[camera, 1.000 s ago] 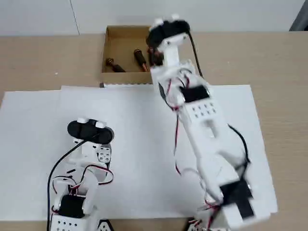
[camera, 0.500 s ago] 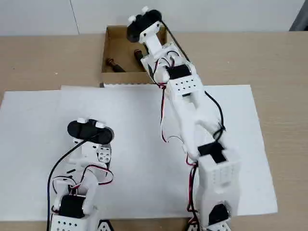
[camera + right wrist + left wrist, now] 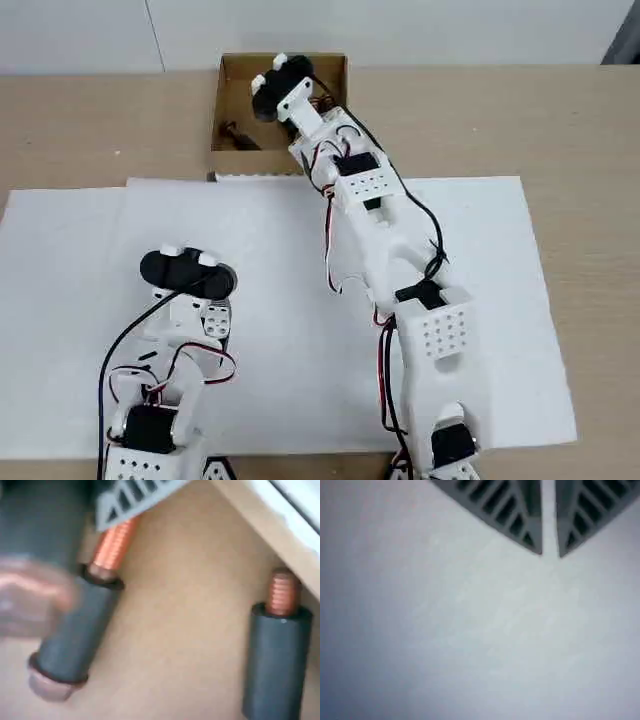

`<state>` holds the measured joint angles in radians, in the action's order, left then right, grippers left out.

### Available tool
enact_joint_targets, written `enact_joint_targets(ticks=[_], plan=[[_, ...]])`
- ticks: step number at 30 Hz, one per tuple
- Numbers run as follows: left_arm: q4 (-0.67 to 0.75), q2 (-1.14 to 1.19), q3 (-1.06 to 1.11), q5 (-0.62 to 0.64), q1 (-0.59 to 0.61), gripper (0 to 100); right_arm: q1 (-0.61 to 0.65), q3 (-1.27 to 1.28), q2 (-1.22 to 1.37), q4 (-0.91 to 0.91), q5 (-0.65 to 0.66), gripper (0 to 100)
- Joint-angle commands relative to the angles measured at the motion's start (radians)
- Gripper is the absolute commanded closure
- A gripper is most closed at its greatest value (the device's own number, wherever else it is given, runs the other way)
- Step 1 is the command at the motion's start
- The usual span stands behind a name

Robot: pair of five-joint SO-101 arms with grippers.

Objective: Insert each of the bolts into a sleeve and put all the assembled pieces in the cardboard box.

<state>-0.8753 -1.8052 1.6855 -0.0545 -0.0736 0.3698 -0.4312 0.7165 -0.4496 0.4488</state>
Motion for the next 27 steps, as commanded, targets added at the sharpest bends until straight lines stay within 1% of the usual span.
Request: enact_joint_targets(ticks=[1,8,10,12,13,15,19,22,27], plan=[[-0.005,-0.009,-0.004,0.002,0.003,99,0.008,-0.057,-0.012,0.024,0.011,82.6],[-0.005,-0.009,-0.004,0.002,0.003,99,0.004,-0.057,-0.022,0.024,0.012,83.6],[-0.005,-0.009,-0.004,0.002,0.003,99,0.004,-0.057,-0.048,0.024,0.012,88.0],[-0.005,-0.009,-0.004,0.002,0.003,99,0.004,-0.057,-0.077,0.016,0.012,96.1],[-0.005,-0.009,-0.004,0.002,0.003,99,0.004,-0.057,-0.094,-0.007,0.012,99.8],[-0.005,-0.009,-0.004,0.002,0.003,99,0.004,-0.057,-0.124,-0.07,0.009,98.1],[-0.005,-0.009,-0.004,0.002,0.003,99,-0.007,-0.057,-0.217,-0.173,0.002,99.5],[-0.005,-0.009,-0.004,0.002,0.003,99,-0.021,-0.057,-0.306,-0.242,-0.057,99.5],[-0.005,-0.009,-0.004,0.002,0.003,99,-0.036,-0.057,-0.475,-0.437,-0.133,99.5]])
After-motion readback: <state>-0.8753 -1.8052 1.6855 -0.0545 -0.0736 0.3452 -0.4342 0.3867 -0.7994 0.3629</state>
